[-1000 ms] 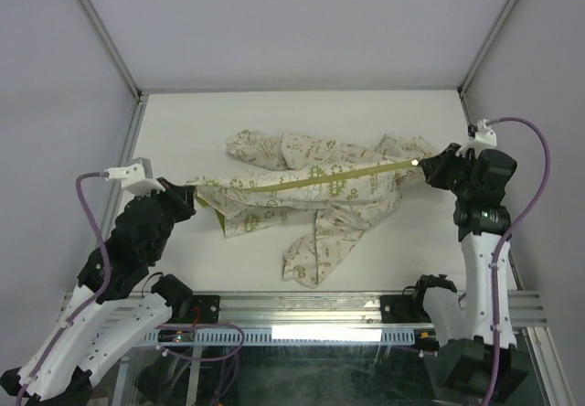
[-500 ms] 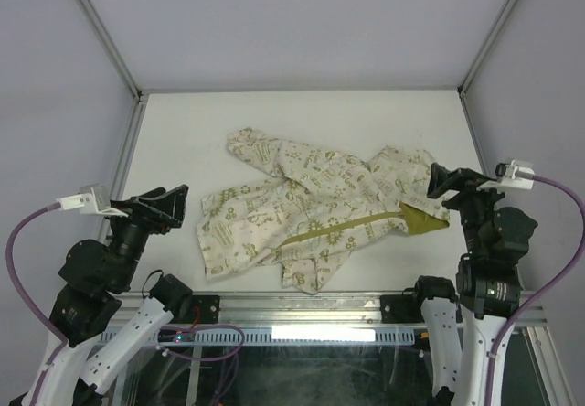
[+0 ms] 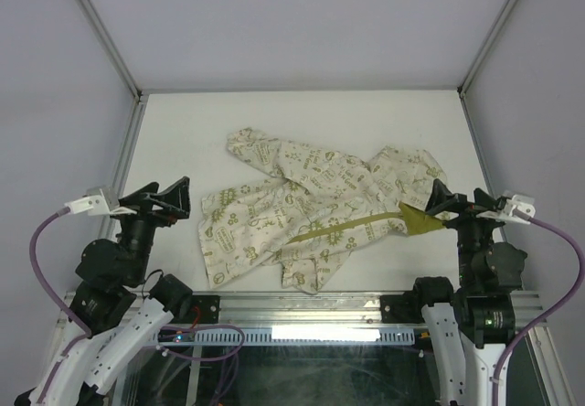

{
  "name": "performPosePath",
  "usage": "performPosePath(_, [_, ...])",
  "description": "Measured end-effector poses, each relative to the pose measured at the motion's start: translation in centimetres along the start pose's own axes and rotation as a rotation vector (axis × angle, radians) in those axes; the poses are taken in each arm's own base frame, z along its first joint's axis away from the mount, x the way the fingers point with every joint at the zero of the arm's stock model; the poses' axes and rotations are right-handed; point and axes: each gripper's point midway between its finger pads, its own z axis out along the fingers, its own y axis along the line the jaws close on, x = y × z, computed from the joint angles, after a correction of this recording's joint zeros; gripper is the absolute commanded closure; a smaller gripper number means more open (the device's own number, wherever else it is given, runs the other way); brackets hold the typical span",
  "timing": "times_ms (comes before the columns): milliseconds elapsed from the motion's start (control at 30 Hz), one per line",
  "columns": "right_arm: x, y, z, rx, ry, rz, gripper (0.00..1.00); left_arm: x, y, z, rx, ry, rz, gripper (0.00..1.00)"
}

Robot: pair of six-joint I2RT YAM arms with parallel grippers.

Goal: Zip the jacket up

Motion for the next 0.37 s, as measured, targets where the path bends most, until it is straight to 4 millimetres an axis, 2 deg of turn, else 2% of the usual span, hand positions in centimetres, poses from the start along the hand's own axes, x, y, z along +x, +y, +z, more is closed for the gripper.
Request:
performPosePath(133, [-0.1,-0.3,0.0,0.018,-0.008,0.006,0.01,1.4,1.1,0.4,-0.043,0.010,0.033,0.01])
performPosePath(367, [-0.4,-0.4,-0.1,0.023,-0.024,0.009,0.01,1.0,1.8,0.3,-0.073,-0.015,0.036,0.01])
